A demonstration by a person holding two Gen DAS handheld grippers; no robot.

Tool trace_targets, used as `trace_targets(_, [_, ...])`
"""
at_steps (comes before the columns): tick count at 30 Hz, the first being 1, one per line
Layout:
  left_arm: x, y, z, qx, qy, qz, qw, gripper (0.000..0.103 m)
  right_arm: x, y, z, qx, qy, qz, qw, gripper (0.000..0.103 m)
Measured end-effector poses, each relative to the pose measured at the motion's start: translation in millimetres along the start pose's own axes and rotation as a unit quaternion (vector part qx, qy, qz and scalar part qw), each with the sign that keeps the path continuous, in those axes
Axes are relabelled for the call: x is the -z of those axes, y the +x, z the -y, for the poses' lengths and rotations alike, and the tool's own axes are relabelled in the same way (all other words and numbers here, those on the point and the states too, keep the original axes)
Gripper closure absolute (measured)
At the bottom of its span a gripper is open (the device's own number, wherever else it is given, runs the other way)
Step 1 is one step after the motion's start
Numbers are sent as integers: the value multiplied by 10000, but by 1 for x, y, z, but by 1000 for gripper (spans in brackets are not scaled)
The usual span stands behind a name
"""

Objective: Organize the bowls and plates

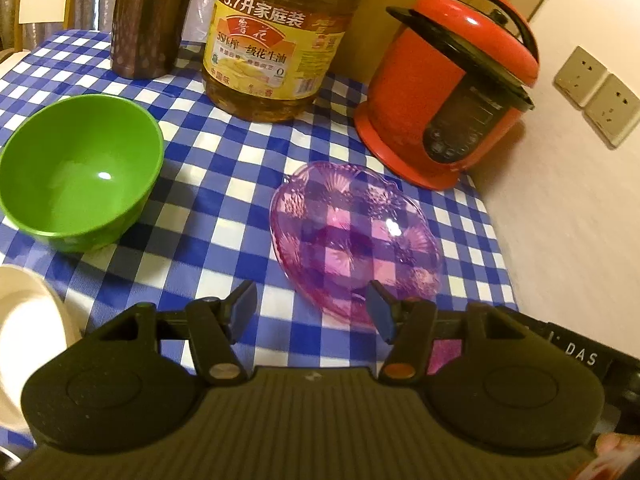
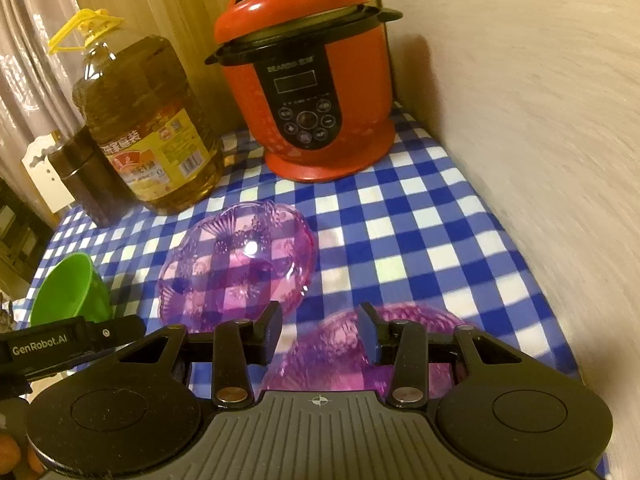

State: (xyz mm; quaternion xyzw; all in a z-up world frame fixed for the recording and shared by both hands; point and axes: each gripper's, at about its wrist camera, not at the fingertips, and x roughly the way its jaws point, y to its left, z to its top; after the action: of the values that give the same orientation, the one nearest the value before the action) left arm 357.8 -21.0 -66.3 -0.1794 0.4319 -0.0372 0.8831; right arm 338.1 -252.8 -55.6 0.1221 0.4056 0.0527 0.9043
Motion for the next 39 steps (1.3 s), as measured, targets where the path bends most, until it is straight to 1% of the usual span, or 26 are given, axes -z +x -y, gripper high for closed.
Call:
trace_targets(5, [-9,19,-5,-105,-43,60,9999,46,-12,19,-1,-100,30,1,9999,61])
trace_targets(7, [-12,27,-7,-78,-72,81,9999,46,-18,29,0,-117,81,-10,9999,61])
trace_targets(11, [-15,44,-9,-83,-29,13,10000,48,-26,51,3,-202,212,-132,9995,61])
trace_targets(19, [-16,67,-19,-53,-195,-56,9998,52,-34,90,6,-160,214,-411,9988,61])
trace_targets(24, [-17,77,-22,-37,-243,-88,9997,60,-31,104,6,-150,212,-572,9980,61])
trace_targets(26, [-17,80,-22,-41,-236,-97,9997,69,-29,108,8,-157,250,-625,9976,61])
trace_targets(28, [-16,83,-23,-51,-237,-123,9996,73,-27,111,9,-184,284,-656,9973,62])
trace_targets(31, [-16,84,-24,-39,-236,-120,9996,82,-24,113,8,-203,252,-661,9973,82])
trace_targets(33, [-16,83,-24,-36,-208,-99,9997,84,-23,113,8,-231,273,-649,9973,85])
trace_targets(35, [-16,83,-23,-25,-175,-88,9998,91,-22,113,7,-266,259,-632,9973,92])
trace_targets(39, [-16,78,-22,-28,-120,-20,9999,92,-23,108,4,-298,249,-585,9975,93])
